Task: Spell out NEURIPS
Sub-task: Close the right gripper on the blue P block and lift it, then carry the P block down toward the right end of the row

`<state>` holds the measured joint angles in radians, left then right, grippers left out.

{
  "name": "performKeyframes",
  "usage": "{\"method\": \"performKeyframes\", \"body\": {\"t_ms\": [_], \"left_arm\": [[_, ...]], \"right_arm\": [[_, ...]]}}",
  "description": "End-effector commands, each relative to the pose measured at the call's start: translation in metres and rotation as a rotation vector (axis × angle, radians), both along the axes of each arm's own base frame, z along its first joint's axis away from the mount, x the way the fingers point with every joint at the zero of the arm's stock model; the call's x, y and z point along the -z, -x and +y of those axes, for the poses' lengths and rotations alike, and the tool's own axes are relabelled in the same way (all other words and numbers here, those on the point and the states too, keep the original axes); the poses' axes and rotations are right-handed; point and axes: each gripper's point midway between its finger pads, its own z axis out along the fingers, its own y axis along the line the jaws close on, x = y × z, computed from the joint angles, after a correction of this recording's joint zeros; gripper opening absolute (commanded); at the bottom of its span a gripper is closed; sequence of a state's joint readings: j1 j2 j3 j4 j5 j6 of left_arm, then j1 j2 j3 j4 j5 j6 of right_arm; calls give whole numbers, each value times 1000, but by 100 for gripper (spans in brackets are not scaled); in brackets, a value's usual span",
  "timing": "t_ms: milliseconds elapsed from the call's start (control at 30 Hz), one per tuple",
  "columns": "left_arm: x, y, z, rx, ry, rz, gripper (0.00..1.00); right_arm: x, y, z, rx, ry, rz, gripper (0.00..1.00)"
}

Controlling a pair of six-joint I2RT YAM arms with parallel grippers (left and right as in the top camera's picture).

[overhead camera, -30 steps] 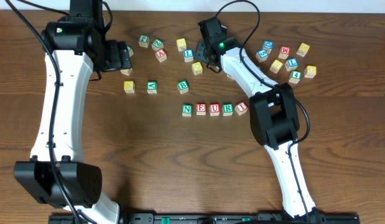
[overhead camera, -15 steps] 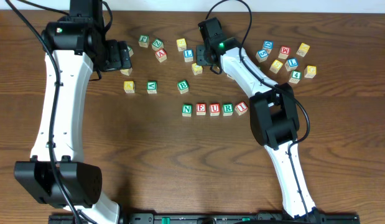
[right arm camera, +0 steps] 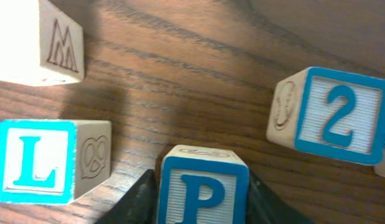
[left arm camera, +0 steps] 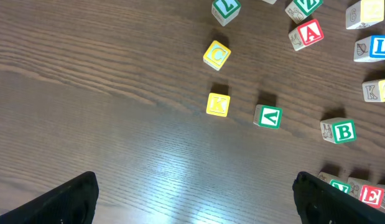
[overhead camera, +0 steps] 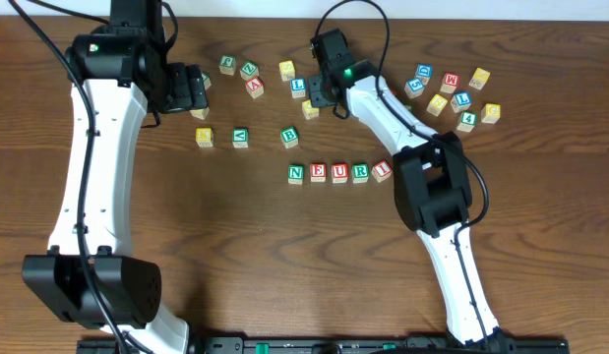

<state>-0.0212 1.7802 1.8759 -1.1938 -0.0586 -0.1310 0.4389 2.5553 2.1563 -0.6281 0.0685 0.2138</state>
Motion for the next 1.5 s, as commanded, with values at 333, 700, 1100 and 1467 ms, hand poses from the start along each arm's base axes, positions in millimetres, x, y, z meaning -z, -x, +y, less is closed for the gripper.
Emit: {"method": "performKeyframes", "body": {"t_ms": [333, 700, 1100, 1467], "left_arm": [[7, 0, 2, -9, 0, 20, 98], [7, 0, 2, -9, 0, 21, 98], [7, 0, 2, -10, 0, 21, 98], [7, 0, 2, -10, 0, 21, 98]], "right_arm": [[-69, -8, 1, -16, -3, -116, 26], [-159, 9, -17, -16, -19, -183, 21], [-252, 88, -80, 29, 18, -112, 19], [-234, 162, -143, 105, 125, 183, 20]]}}
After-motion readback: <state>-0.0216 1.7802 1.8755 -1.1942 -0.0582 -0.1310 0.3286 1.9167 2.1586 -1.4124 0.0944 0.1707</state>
